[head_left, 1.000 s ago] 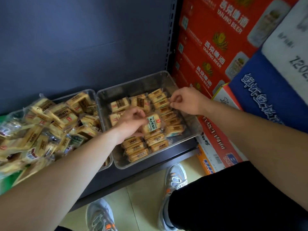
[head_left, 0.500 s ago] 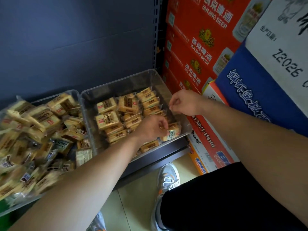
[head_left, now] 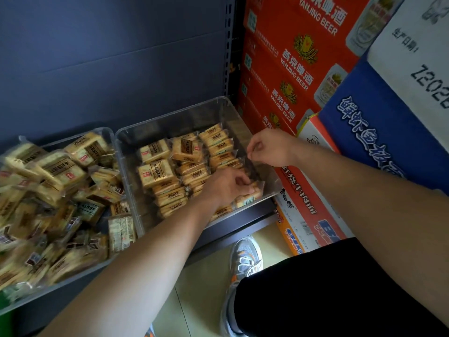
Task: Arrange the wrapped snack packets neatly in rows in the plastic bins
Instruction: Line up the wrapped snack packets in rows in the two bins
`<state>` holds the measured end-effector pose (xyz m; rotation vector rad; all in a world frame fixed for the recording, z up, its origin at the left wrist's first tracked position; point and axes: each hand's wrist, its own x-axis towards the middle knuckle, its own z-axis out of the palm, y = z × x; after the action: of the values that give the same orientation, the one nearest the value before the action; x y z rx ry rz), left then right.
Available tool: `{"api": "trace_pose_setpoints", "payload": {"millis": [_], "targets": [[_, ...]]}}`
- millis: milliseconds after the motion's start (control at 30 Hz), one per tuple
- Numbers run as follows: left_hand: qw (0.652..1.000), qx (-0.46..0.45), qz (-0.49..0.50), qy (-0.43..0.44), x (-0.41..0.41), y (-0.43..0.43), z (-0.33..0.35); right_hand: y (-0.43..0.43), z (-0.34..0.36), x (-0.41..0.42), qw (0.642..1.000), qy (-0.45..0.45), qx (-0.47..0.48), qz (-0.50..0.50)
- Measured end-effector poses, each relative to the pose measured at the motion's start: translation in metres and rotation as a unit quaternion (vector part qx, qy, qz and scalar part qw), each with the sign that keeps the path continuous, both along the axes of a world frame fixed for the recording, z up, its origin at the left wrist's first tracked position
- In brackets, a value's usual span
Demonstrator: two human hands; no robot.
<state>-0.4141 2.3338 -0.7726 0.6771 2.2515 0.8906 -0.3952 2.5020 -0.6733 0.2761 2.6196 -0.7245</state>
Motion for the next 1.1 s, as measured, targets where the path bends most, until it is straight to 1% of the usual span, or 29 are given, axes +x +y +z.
{"api": "trace_pose_setpoints", "payload": {"millis": [67,133,167,200,267,400,600,800,900,1000,1100], "targets": [[0.994,-0.052,-0.050,0.086,0.000,0.003,0.003,0.000,0.000,0.000,1.000,0.002,0.004,0.002],[0.972,-0.100,-0.099,0.188,0.003,0.007,0.003,-0.001,0.000,0.001,1.000,0.002,0.004,0.000],[0.965,-0.109,-0.105,0.212,0.004,0.008,0.001,-0.002,-0.001,0.000,1.000,0.003,0.004,-0.001],[0.965,-0.113,-0.098,0.216,0.004,0.010,-0.001,-0.001,-0.001,0.000,1.000,0.003,0.006,-0.001],[0.971,-0.107,-0.084,0.197,-0.001,0.011,-0.001,-0.001,-0.002,0.000,1.000,0.000,0.010,0.001],[0.981,-0.094,-0.104,0.134,-0.014,0.003,0.006,-0.001,-0.003,-0.001,1.000,-0.004,0.010,0.005],[0.982,-0.109,-0.050,0.149,-0.010,-0.013,0.002,-0.003,-0.001,-0.003,1.000,-0.007,0.010,0.004],[0.989,-0.082,-0.038,0.116,-0.007,-0.014,0.005,-0.003,-0.001,-0.001,1.000,-0.008,0.012,0.004],[0.992,-0.068,-0.009,0.101,-0.006,-0.022,0.006,-0.003,0.001,-0.002,1.000,-0.013,0.012,0.008],[0.992,-0.084,-0.005,0.089,-0.003,-0.024,0.005,-0.004,0.002,-0.003,1.000,-0.017,0.021,0.016],[0.993,-0.091,-0.022,0.069,-0.007,-0.024,0.015,-0.010,0.005,-0.005,0.999,-0.007,0.034,0.027]]}}
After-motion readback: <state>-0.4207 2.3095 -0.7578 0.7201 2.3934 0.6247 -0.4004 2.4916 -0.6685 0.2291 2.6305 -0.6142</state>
